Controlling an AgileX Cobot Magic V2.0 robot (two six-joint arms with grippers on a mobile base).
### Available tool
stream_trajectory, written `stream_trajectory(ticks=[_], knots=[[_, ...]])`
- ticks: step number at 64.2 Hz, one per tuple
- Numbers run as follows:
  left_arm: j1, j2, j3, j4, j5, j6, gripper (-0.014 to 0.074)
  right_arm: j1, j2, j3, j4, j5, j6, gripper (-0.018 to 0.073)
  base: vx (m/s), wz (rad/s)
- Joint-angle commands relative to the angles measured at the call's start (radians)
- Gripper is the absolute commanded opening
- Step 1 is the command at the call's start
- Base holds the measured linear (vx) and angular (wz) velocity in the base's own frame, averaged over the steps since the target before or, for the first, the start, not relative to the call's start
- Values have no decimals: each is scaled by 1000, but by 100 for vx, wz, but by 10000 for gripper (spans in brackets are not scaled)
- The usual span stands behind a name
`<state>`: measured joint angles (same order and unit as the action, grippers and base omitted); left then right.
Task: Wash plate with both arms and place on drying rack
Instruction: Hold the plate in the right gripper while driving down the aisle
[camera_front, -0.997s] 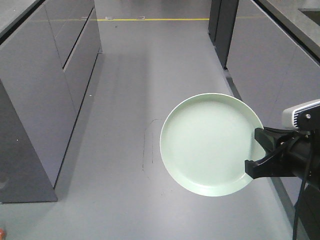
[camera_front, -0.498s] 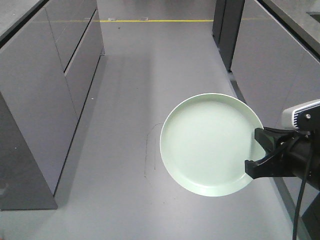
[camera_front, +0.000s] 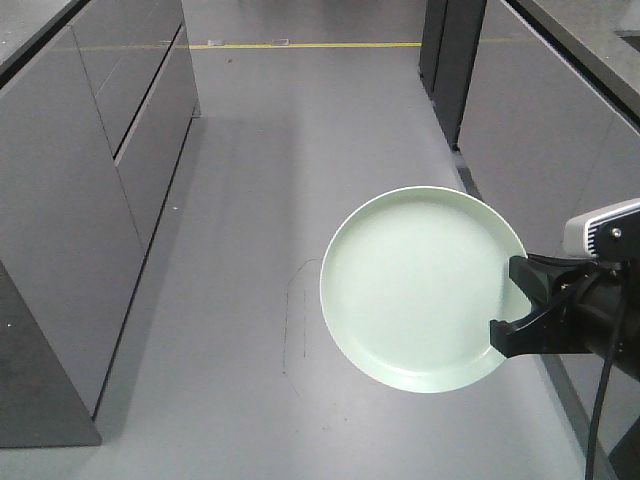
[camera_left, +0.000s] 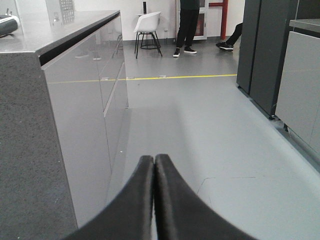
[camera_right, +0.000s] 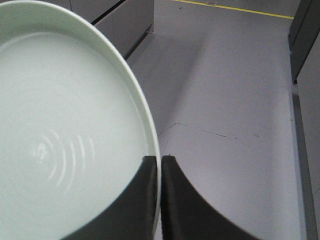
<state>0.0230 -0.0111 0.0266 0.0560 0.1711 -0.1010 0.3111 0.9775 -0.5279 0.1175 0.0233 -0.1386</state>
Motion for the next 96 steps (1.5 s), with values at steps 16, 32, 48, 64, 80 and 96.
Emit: stream_trajectory(ticks=[16,32,48,64,80,96], knots=[[-8,-16,22,-9,-70,-3,-6,-7,-14,-29,0,-83,-7,-8,14,-4],[-8,-16,22,-9,-70,-3,-6,-7,-14,-29,0,-83,-7,-8,16,-4],[-8,-16,22,-9,-70,-3,-6,-7,-14,-29,0,-80,-7,-8,19,-3],[-8,-16,22,-9,-70,-3,-6,-7,-14,-29,0,-80,-7,-8,23,-2],[-8,-16,22,-9,-70,-3,-6,-7,-14,-29,0,-80,-7,-8,24,1],[-8,-16,22,-9,-70,-3,-6,-7,-14,-29,0,-80,-7,-8,23,3]])
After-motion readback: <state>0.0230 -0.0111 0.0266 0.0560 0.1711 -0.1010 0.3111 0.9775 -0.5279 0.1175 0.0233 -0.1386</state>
